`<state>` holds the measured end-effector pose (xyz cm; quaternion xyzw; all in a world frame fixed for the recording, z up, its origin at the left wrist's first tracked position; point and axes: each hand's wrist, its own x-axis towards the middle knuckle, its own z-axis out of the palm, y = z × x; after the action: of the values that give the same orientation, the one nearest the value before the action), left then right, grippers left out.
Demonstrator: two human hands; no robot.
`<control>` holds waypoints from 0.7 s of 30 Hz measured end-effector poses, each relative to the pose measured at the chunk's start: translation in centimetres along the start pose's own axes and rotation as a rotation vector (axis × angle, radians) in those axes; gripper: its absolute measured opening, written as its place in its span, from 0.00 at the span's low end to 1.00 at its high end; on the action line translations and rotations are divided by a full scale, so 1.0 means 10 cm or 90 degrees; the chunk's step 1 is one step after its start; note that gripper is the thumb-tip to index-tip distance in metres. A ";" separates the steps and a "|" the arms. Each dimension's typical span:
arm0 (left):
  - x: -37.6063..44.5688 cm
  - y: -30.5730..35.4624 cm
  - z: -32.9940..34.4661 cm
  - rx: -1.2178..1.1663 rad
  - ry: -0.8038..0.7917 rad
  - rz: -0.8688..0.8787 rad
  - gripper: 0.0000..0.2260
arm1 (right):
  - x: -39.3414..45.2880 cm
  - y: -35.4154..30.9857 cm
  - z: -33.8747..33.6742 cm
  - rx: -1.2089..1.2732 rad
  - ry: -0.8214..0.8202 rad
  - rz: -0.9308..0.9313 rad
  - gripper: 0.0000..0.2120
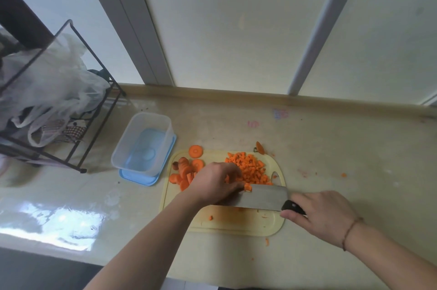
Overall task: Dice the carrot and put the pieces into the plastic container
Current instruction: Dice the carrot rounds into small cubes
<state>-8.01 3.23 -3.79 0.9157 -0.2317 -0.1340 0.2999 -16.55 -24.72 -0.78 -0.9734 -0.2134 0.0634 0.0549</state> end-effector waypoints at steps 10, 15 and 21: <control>-0.03 -0.01 0.10 0.010 -0.004 0.013 0.14 | 0.09 -0.05 0.00 -0.003 -0.072 -0.010 0.52; -0.02 -0.03 0.13 -0.008 0.105 -0.010 0.09 | 0.06 -0.07 0.01 -0.010 -0.052 -0.007 0.51; -0.47 -0.22 0.03 -0.052 0.261 0.076 0.08 | -0.11 -0.01 0.05 -0.020 0.011 0.007 0.38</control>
<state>-11.34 7.03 -4.91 0.8954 -0.2139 0.0636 0.3852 -17.65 -25.05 -1.11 -0.9758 -0.2083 0.0518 0.0408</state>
